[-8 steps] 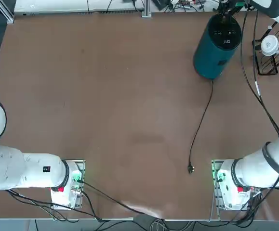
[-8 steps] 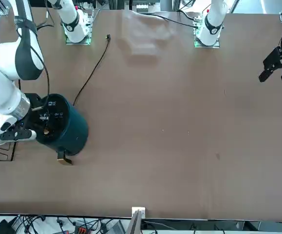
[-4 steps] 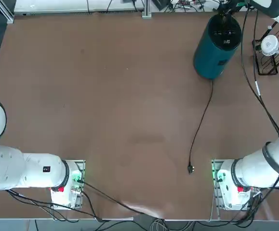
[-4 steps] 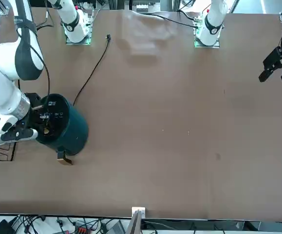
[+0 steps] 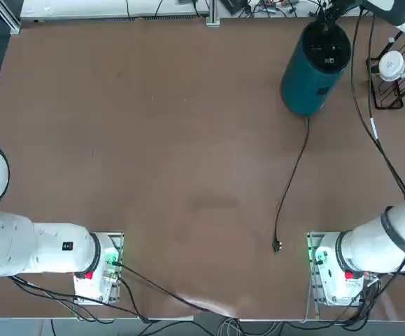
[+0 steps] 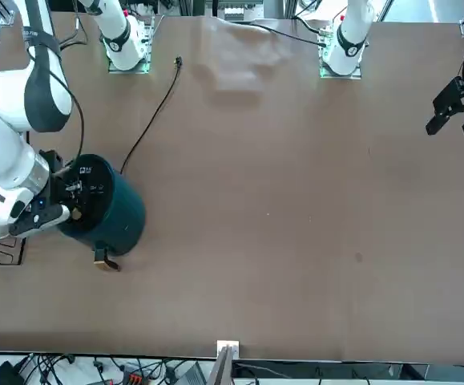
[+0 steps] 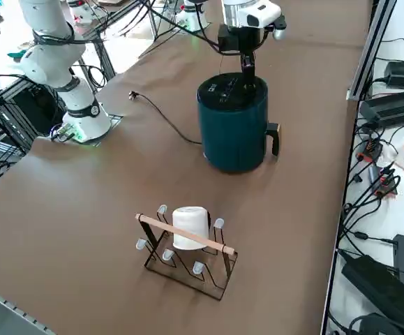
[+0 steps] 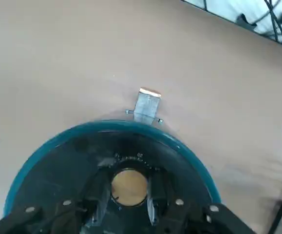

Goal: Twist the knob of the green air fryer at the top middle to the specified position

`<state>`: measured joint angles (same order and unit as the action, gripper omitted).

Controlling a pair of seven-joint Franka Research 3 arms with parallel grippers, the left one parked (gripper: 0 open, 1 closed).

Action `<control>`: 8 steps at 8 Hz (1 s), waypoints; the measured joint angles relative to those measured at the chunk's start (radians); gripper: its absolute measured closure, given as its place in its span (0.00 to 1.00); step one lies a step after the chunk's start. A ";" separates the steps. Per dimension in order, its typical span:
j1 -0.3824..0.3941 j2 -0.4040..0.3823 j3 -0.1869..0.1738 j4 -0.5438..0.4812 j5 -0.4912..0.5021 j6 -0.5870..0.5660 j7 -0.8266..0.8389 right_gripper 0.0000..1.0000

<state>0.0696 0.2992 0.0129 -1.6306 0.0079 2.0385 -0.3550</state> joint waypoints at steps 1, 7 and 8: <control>-0.001 0.001 0.000 0.001 0.004 -0.001 -0.075 0.55; -0.004 0.002 -0.001 0.004 0.015 -0.006 -0.410 0.55; -0.005 0.002 -0.001 0.004 0.015 -0.007 -0.428 0.55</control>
<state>0.0651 0.3015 0.0119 -1.6266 0.0225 2.0317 -0.7831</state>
